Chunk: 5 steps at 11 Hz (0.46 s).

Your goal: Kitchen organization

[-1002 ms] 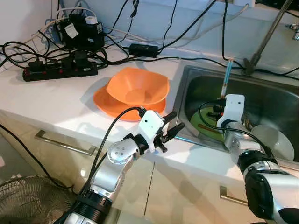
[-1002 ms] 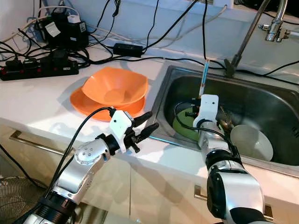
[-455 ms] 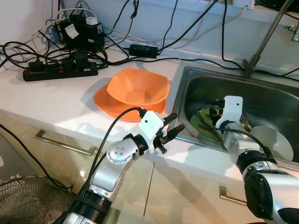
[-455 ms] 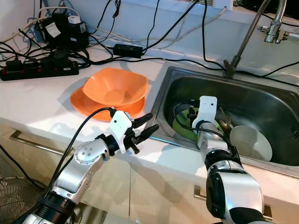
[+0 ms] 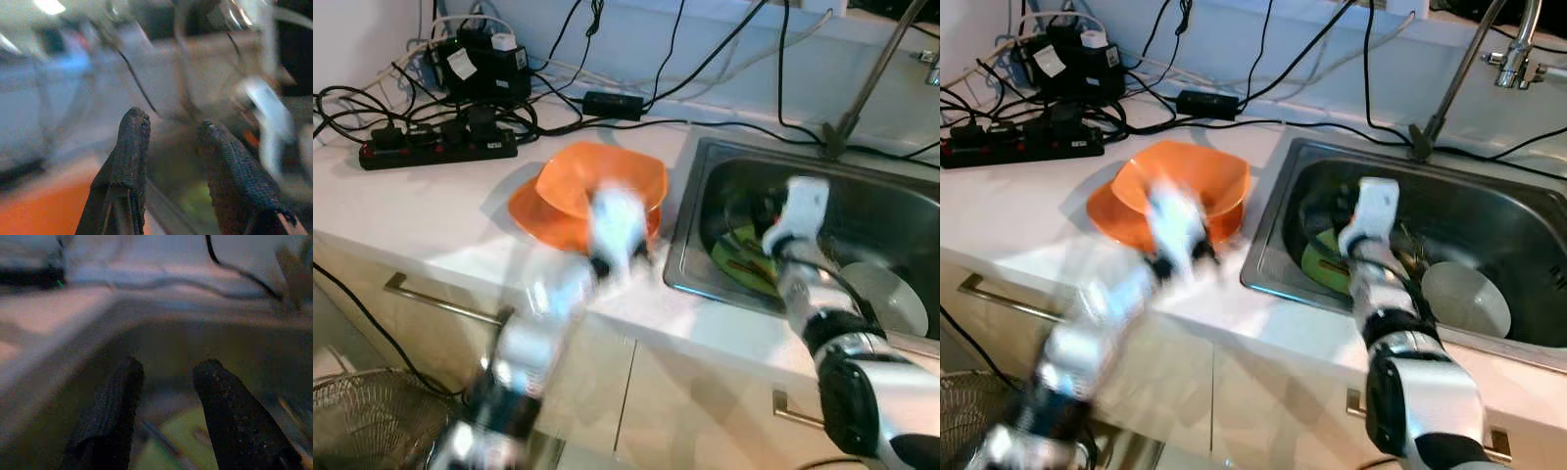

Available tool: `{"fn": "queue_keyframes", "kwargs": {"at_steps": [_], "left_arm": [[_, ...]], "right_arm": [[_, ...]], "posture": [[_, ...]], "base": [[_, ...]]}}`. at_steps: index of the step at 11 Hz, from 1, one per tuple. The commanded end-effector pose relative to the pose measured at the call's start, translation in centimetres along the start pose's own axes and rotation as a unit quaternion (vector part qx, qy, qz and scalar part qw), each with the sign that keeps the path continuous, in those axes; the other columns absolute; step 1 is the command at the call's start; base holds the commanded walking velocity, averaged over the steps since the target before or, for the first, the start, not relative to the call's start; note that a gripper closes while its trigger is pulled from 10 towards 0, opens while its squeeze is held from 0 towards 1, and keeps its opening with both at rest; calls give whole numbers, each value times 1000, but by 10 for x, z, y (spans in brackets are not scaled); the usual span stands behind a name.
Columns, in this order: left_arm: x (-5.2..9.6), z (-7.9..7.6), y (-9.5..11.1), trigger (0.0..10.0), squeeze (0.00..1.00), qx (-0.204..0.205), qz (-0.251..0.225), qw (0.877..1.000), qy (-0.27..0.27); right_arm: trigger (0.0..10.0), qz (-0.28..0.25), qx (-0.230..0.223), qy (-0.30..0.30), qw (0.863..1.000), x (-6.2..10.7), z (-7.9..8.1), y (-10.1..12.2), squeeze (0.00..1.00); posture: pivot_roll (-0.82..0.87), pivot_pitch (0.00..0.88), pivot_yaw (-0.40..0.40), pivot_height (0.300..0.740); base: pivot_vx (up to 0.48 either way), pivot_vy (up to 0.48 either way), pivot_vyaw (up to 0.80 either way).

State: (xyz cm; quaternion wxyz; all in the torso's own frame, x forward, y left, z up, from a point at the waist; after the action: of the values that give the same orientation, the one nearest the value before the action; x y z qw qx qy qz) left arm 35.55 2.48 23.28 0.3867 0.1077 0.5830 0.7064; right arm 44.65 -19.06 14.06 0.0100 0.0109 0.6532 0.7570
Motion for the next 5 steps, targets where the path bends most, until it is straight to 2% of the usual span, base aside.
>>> {"fn": "queue_keyframes", "kwargs": {"at_steps": [1, 2, 3, 4, 5], "left_arm": [[-2, 33, 25, 10000, 0, -11, -29, 998, 60], [4, 60, 23, 10000, 0, -21, -15, 993, 118], [9, 71, 20, 10000, 0, -29, -7, 988, 153], [17, 98, 18, 10000, 0, -41, 8, 980, 196], [28, 126, 15, 10000, 0, -18, 20, 969, 244]], "right_arm": [[10000, -48, -30, 22, 998, 1, 8, 16, 0], [10000, -83, -29, 50, 995, 2, 21, 28, 0], [10000, -102, -32, 64, 992, 4, 27, 35, 0], [10000, -121, -33, 93, 988, 5, 36, 44, 0], [10000, -140, -28, 132, 981, 10, 47, 53, 0]], "posture": [[240, 7, -78, 740], [245, 11, -71, 740], [241, 10, -68, 740], [236, 10, -66, 740], [231, 11, -62, 740]], "base": [[0, 0, 0], [0, 0, 0], [0, 0, 0], [0, 0, 0], [0, 0, 0]]}}
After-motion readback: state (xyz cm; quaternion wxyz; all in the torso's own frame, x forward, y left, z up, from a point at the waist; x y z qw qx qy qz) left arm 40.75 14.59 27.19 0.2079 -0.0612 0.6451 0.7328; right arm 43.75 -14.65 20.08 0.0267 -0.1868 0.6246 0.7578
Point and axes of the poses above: a point about 5 cm out from each wrist's last joint towards the gripper, its own x axis pointing back from the gripper into the wrist, its own y axis along the axis of the wrist's last joint, z = x × y, the point moved 6 cm from there along -x, pointing out of the wrist towards the gripper, and after that the axes turned 3 degrees about -x, right-handed, at the moved point
